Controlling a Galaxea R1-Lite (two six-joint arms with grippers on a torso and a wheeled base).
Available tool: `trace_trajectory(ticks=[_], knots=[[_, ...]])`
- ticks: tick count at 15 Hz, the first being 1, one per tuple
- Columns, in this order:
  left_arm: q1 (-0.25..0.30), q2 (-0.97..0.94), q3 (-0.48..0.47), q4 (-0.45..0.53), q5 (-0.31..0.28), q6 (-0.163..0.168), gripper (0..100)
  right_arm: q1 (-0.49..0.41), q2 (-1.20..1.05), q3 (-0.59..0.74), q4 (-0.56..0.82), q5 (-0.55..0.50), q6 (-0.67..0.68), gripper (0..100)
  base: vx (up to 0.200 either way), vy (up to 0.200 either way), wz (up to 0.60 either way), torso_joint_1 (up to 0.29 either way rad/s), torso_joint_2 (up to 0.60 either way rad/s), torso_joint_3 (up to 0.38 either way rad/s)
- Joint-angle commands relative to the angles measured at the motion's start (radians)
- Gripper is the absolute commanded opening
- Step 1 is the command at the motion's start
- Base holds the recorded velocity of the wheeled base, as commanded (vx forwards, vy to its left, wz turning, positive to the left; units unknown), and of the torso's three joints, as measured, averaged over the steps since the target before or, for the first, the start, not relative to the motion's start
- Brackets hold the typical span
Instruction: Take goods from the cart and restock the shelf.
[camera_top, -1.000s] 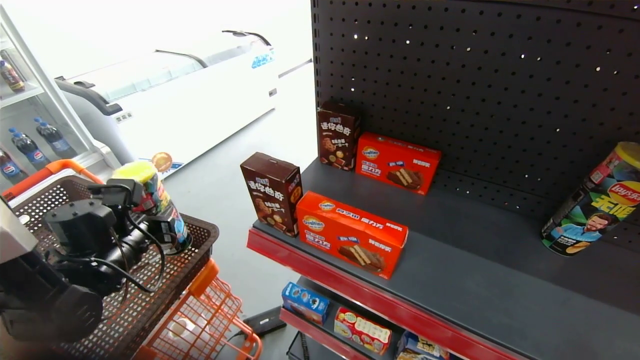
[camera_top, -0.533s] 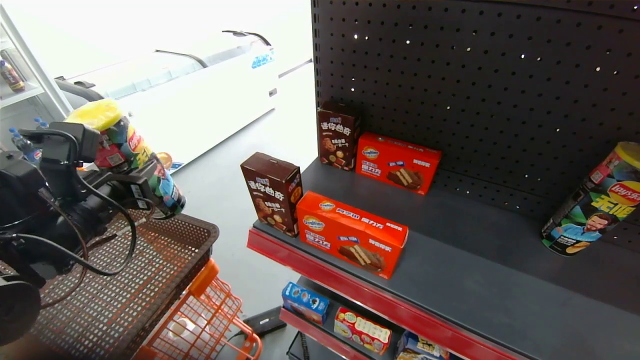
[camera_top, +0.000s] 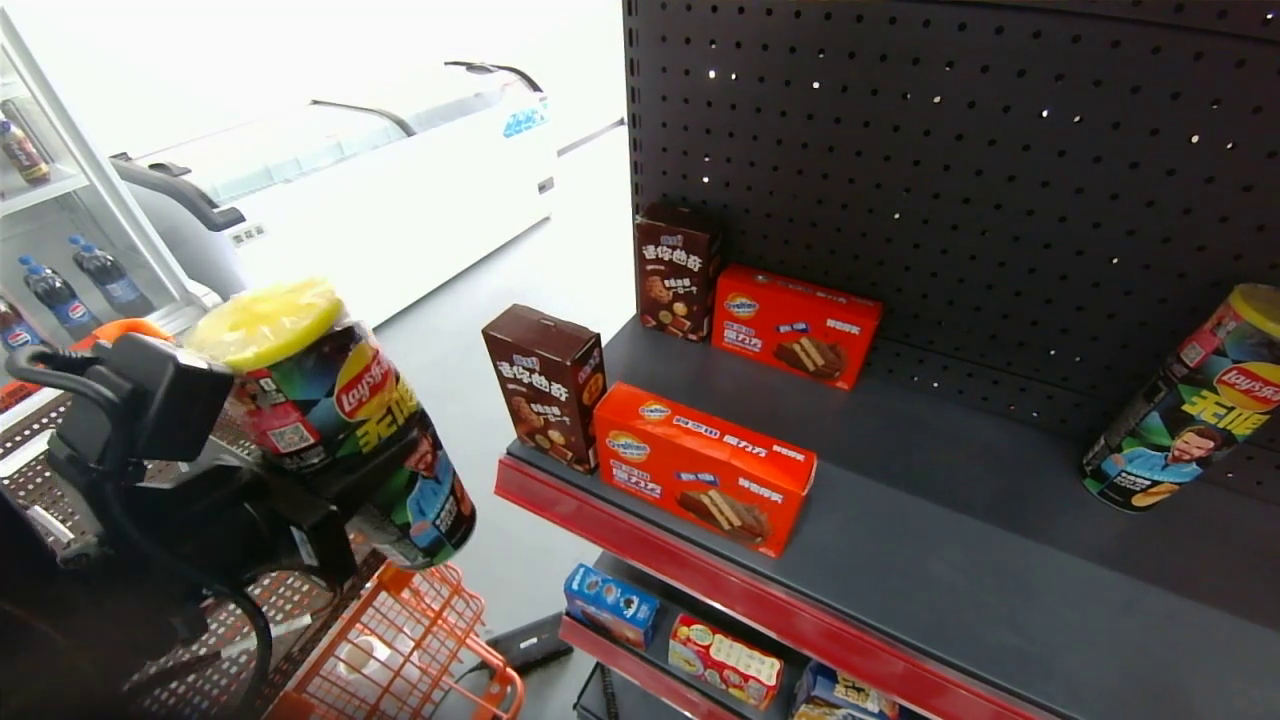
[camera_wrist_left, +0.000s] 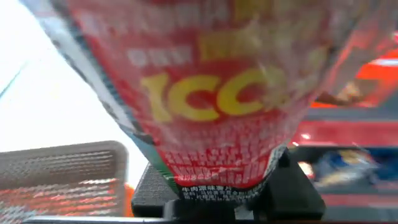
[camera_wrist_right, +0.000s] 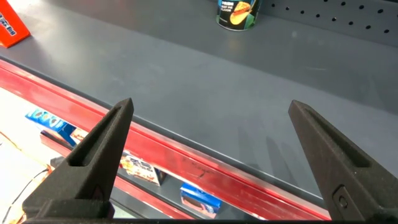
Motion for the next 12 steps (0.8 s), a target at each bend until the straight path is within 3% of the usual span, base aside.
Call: trace_trajectory(ticks=[1,4,6,12], knots=[[-0.120,-0.071,0.014,0.029,0.000,0.001,0,0.000,0.000,0.000,0.000,0.000,0.000,100,0.000,0.000,0.00,0.000,0.00,0.000],[-0.197,-0.068,0.020,0.025,-0.018,-0.006,0,0.000,0.000,0.000,0.000,0.000,0.000,100,0.000,0.000,0.00,0.000,0.00,0.000],[-0.202,-0.051,0.041,-0.001,-0.055,-0.018,0,0.000,0.000,0.000,0.000,0.000,0.000,100,0.000,0.000,0.00,0.000,0.00,0.000],[-0.335,0.112,-0.141,-0.035,-0.056,-0.026,0,0.000,0.000,0.000,0.000,0.000,0.000,100,0.000,0.000,0.00,0.000,0.00,0.000]])
